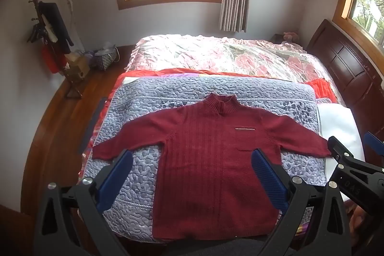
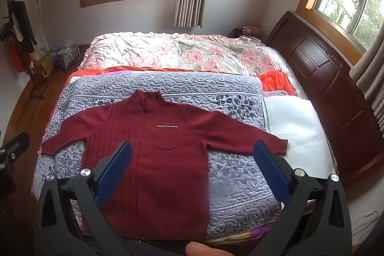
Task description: Fold small clothes
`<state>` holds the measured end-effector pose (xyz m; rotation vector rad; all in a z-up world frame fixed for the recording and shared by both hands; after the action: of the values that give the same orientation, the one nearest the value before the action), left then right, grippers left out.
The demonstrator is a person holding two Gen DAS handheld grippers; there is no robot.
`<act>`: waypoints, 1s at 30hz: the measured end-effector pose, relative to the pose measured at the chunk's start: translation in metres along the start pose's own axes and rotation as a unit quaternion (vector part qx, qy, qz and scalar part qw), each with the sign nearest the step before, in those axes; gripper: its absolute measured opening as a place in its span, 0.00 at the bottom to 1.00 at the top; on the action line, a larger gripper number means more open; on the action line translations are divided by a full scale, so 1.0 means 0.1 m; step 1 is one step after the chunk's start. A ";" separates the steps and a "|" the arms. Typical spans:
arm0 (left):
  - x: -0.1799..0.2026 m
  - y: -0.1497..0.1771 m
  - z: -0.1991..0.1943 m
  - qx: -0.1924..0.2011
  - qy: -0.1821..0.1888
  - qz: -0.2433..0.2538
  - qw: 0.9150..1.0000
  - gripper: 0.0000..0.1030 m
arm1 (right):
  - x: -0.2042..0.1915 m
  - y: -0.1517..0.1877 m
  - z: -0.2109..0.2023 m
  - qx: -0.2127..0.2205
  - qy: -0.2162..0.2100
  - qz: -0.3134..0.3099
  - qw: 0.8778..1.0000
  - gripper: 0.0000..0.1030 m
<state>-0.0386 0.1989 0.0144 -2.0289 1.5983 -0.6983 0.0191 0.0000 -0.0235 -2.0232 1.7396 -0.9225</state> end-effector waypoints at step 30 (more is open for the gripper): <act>-0.06 -0.02 -0.01 -0.001 -0.004 -0.010 1.000 0.96 | -0.01 0.00 -0.04 0.005 -0.002 -0.004 1.000 0.97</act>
<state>-0.0392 0.2054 0.0154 -2.0495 1.5776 -0.6961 0.0165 0.0017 -0.0209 -2.0261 1.7223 -0.9274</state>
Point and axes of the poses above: each gripper's, at about its wrist camera, not at the fingertips, and z roughly the way its jaws point, x to its right, y to its underside, the point moved 3 cm from there along z, roughly the way its jaws point, and after that the axes turned 10 degrees about y, right-handed, at the moved point
